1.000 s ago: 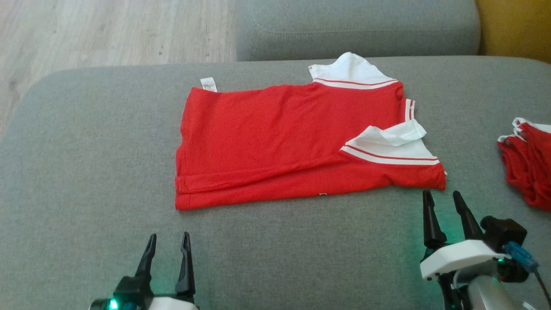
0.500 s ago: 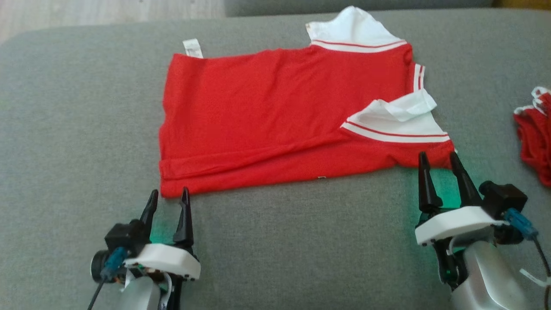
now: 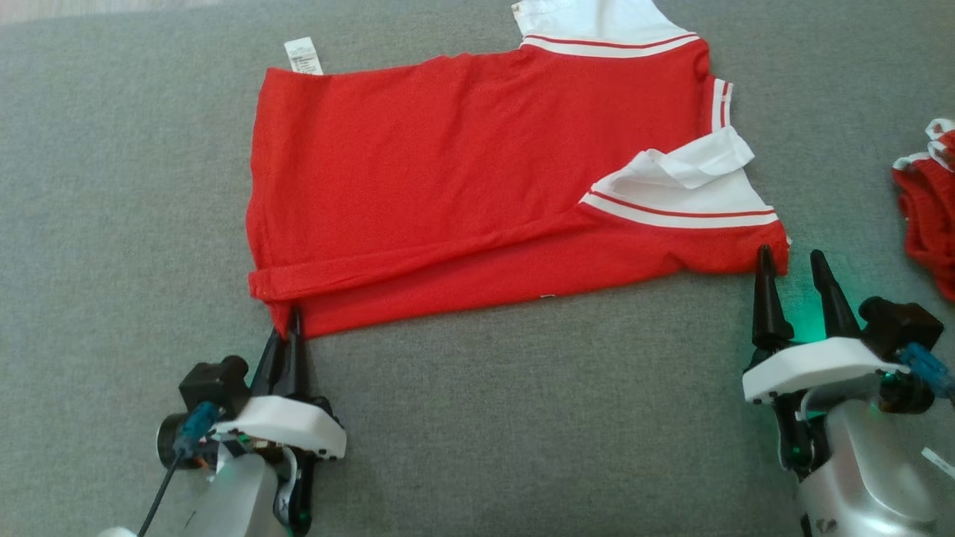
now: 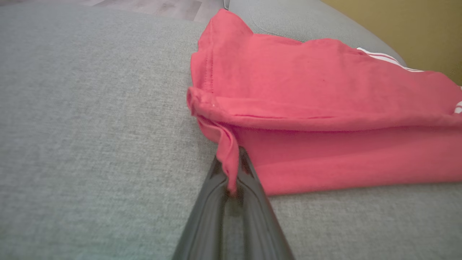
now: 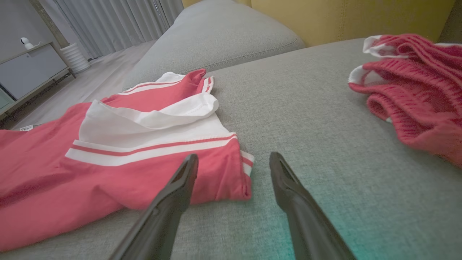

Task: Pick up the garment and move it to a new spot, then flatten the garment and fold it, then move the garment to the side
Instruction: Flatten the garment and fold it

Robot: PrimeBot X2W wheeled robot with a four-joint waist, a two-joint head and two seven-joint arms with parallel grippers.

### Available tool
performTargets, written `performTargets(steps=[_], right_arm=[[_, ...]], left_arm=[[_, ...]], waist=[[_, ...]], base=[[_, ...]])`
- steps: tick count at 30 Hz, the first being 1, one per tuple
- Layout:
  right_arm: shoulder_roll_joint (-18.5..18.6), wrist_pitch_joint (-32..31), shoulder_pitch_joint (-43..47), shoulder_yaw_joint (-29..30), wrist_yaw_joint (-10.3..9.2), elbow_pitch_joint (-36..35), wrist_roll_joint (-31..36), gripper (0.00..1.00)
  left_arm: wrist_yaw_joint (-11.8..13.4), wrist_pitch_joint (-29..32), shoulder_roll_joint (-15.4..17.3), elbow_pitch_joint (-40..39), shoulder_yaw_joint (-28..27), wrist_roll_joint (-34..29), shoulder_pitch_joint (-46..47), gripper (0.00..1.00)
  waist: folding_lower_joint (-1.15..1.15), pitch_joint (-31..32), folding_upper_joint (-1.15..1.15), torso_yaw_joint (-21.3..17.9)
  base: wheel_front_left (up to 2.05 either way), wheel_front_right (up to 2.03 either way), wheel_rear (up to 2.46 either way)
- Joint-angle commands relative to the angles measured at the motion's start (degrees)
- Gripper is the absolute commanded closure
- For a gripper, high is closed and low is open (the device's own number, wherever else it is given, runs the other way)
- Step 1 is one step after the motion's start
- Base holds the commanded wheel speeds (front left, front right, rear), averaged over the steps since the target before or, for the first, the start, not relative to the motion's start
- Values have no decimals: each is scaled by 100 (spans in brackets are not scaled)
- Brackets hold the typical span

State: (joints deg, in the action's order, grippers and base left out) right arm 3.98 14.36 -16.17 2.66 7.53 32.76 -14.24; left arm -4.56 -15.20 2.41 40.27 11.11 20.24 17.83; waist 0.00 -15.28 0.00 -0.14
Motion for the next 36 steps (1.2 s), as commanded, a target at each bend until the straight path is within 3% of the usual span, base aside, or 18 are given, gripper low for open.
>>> performTargets(steps=[1, 7, 8, 9, 16, 27, 36], right_arm=[[-11, 63, -198, -74, -4, -81, 34, 0], [-67, 52, -409, 33, -4, 529, -124, 3], [-76, 29, -438, 37, -4, 639, -229, 55], [-82, 18, -463, 5, -4, 727, -324, 100], [-95, 41, -550, -223, -4, 932, -894, 100], [340, 48, -1087, -621, -4, 252, -1670, 100], [714, -212, -19, -834, -4, -168, -2291, 100]], left_arm=[[-25, 20, 47, 26, -47, 34, 54, 100], [-26, 20, 47, 0, 120, 71, 93, 100], [-24, 20, 47, -6, 141, 78, 93, 100], [-25, 20, 47, -11, 160, 88, 88, 100], [-73, 20, 47, -282, 63, 64, 39, 100], [-243, 20, 347, -746, -440, -358, 774, 100], [-278, 20, 283, -334, -535, -210, -177, 100]], waist=[[0, -20, 0, 22], [0, -88, 0, 98], [0, -90, 0, 108], [0, -90, 0, 118], [0, 7, 0, 136], [0, 812, 0, 103], [0, 1337, 0, 5]], base=[[0, 0, 0], [0, 0, 0], [0, 0, 0], [0, 0, 0], [0, 0, 0], [0, 0, 0], [0, 0, 0]])
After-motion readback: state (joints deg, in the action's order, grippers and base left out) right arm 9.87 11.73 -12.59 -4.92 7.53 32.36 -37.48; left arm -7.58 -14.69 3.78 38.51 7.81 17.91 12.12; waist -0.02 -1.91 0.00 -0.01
